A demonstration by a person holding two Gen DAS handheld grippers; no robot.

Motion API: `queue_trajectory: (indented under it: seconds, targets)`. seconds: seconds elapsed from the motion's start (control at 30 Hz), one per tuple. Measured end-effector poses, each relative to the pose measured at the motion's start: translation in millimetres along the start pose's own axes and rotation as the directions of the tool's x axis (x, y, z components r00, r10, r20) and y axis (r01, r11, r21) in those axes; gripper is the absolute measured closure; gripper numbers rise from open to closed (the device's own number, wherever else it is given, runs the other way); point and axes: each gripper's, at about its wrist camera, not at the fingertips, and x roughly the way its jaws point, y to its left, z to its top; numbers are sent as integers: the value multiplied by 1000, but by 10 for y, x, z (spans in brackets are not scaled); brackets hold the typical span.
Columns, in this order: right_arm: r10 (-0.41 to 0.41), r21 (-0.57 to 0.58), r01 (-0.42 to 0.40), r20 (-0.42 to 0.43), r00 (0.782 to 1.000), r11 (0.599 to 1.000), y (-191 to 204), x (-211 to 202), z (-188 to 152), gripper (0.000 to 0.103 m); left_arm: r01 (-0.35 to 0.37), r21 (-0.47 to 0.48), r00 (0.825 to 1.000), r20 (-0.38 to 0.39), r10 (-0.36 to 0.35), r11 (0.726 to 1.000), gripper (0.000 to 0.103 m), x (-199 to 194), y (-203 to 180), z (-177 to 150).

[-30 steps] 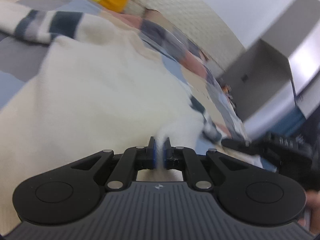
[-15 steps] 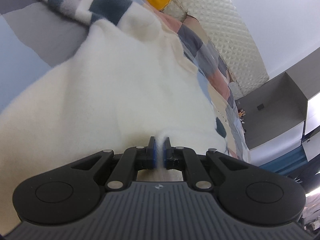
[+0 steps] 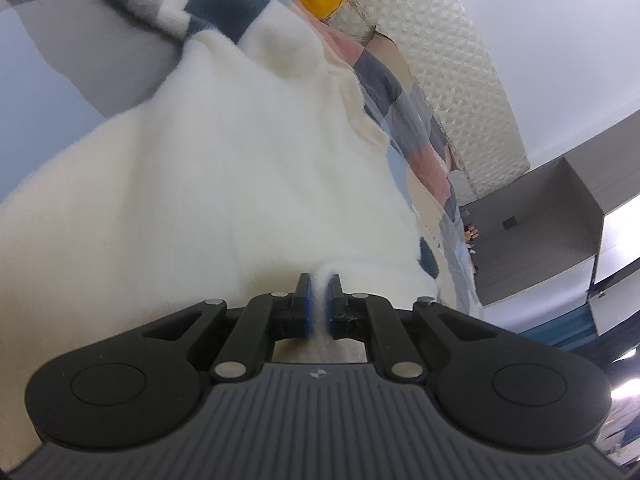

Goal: Fold large clothes

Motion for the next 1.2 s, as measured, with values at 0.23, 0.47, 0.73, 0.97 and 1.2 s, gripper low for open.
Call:
queue_trajectory:
  seconds: [0.23,0.47,0.73,0.97,1.2]
  targets:
    - [49,-35,-47,73,996,998,106,-127,11,66,57,-34,998,-14,-57,998,95,-27,8,-25]
    - [-95,-135,106,82,992,985,233,-211,31,90,98,-36,994,-36,-100,994,94,-61,-26,-16]
    - [-277,-316,313,156,948,896,742,-842,104,93,221,95,970,-125,-208,971,82,-130,-353,-192]
    - [-469,-410,542,271,840,734,1077,-1403,155,94,277,233,950,-214,-228,932,79,-201,-657,-516]
    - [-631,-404,689,289,720,601,917,-1734,145,95,259,348,936,-319,-146,901,79,-141,-833,-994]
